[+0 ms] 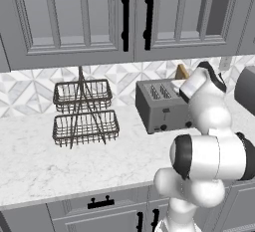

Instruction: Start the toaster. Once the lever pops up, take the bread to the plate on the dining counter.

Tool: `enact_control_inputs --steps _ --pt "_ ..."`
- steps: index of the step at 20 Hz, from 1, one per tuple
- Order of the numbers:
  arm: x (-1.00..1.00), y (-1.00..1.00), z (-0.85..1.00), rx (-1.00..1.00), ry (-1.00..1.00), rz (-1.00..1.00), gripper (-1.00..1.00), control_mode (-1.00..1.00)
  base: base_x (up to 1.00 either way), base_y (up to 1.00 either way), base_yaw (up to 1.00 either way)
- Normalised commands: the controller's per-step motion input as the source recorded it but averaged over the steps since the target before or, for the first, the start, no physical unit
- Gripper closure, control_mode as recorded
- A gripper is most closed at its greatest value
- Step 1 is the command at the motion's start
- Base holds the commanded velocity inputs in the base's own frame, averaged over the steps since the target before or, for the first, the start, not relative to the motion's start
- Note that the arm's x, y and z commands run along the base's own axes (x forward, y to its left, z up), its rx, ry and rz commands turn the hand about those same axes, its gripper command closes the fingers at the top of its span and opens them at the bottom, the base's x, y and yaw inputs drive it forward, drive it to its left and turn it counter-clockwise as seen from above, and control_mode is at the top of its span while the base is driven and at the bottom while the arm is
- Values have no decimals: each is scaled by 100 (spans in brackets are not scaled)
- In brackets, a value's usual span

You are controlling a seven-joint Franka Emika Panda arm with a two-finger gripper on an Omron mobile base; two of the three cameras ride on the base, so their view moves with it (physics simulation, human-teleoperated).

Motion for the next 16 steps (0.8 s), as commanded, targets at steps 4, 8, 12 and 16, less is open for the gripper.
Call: enact_control_inputs --steps 4,8,12,16 --pt "-36 0 32 3 0 0 100 -100 0 0 0" --pt "-68 0 10 0 0 0 100 -100 0 0 0" --pt "-89 5 0 0 0 0 100 -100 0 0 0" --pt "-98 0 36 2 1 0 100 -100 0 0 0"
